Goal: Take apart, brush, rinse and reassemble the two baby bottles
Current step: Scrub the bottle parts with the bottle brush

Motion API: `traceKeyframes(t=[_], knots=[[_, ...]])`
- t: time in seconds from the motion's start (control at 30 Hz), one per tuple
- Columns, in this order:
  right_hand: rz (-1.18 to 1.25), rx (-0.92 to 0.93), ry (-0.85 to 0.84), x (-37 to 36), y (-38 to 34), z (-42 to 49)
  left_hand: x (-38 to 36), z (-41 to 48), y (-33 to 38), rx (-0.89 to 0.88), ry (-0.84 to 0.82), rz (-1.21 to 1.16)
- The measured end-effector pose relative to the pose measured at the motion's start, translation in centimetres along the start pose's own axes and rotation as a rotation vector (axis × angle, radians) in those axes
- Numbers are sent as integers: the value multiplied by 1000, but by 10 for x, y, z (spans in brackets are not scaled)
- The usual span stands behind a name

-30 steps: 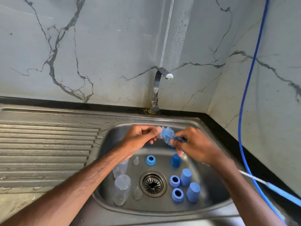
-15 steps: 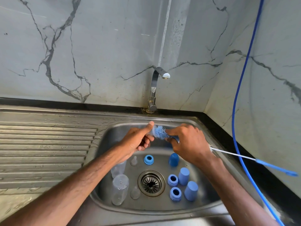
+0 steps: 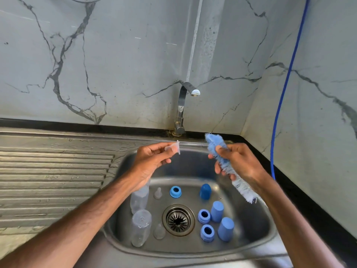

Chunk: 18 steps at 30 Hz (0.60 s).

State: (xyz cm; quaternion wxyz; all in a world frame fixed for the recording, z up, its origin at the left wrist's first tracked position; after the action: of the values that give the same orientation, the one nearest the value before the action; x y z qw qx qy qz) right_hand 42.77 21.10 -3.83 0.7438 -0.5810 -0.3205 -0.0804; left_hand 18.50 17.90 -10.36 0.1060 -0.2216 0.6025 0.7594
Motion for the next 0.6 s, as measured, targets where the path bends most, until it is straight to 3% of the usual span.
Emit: traceKeyframes(t=[0.2,0.3,0.37,0.47,0.6], knots=[[-578,134,14,-20,-19,-7,-13,-3,-20,178,-78,-100],[-563,95,-34,-24,-17,-7,-29,-10,-17,185,-167,-108],[-509,74,-36,-20,-17,-9,-28,-11,-13,182,-119,-115],[-464,118,29,-9,-27,-13,-22,-11,-16,214,-54,-166],[-452,226,83,-4,-40,-17,-29,-12,-24,258,-133,-117]])
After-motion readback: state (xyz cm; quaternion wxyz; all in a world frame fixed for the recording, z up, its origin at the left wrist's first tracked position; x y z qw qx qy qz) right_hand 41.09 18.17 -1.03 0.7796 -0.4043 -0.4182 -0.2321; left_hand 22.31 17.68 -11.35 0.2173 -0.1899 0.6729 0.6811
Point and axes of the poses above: each hand's wrist, its own z-axis towards the middle knuckle, its own x-axis out of the back of the hand, y = z × x, the point moved 10 cm from there along z, towards the middle knuckle, and after that the axes turned 8 degrees about -z, right-handed, at the moved point
